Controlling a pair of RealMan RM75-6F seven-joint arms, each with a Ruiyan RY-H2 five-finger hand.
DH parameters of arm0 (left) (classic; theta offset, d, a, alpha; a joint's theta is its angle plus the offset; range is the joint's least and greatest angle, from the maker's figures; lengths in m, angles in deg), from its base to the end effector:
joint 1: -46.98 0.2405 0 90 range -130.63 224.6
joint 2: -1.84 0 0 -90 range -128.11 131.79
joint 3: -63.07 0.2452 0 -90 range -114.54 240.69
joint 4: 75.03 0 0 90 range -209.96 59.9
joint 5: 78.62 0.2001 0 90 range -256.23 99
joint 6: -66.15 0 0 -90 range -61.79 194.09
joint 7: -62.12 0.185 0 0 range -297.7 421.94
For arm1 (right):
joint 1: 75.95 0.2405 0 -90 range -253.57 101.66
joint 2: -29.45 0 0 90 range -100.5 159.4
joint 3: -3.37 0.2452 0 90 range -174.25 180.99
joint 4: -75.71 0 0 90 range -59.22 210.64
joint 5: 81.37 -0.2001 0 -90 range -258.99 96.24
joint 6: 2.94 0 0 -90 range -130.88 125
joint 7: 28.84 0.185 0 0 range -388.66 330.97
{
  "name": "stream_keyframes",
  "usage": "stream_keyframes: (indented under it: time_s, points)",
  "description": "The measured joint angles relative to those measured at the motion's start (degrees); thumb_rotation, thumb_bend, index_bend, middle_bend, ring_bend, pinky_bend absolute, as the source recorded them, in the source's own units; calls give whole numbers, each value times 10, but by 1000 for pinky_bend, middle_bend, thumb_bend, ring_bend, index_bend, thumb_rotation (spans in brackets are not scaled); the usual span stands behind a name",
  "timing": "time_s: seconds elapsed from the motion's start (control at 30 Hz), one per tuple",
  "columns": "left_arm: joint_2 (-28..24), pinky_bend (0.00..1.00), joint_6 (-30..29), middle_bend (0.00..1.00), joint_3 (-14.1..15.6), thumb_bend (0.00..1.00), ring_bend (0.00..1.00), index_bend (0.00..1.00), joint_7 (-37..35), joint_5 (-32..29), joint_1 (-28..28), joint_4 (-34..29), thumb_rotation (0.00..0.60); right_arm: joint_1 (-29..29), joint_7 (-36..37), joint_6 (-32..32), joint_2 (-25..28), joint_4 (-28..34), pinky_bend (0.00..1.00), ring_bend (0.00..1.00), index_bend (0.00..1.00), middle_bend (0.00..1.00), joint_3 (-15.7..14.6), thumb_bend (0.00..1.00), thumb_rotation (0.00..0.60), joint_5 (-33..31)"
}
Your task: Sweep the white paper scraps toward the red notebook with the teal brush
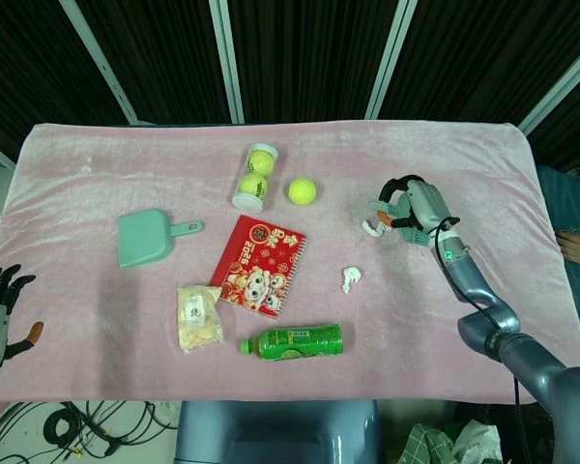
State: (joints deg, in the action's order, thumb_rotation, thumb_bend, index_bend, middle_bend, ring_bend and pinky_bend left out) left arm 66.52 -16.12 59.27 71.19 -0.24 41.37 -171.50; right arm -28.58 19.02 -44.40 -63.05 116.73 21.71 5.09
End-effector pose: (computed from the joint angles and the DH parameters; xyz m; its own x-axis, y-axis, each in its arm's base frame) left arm -0.3034 0.2250 0.1556 0.4479 0.0526 0.8925 0.8875 0.0945 -0.4510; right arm -0.2017 -0.4911 0.0515 -0.0281 -0.2639 0.9641 -0.9843 -0.1609 -0.0727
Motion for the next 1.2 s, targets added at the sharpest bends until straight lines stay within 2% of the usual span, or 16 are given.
stream_keyframes:
  time_s: [0.3, 0.5, 0.67, 0.97, 1.2]
  points:
    - [-2, 0, 3, 82, 1, 309, 0, 204, 1, -1, -1, -1, 600, 21, 81, 7, -11, -19, 158, 223, 717, 426, -49, 631, 600, 15]
    - [-2, 0, 2, 82, 1, 309, 0, 205, 0, 0, 0, -1, 600, 38, 89, 15, -27, -44, 158, 231, 719, 453, -67, 639, 600, 19]
    - [-3, 0, 5, 82, 2, 309, 0, 206, -3, -1, -1, -2, 600, 40, 107, -2, -32, -42, 158, 241, 734, 484, -69, 639, 600, 16]
    - [-6, 0, 9, 82, 3, 309, 0, 207, -4, -1, -2, -4, 600, 41, 130, -30, -15, 22, 158, 241, 747, 493, -85, 639, 600, 25]
    - [-8, 0, 12, 82, 4, 309, 0, 210, -7, 0, -3, -5, 600, 47, 160, -59, 13, 110, 158, 241, 747, 493, -93, 639, 600, 42]
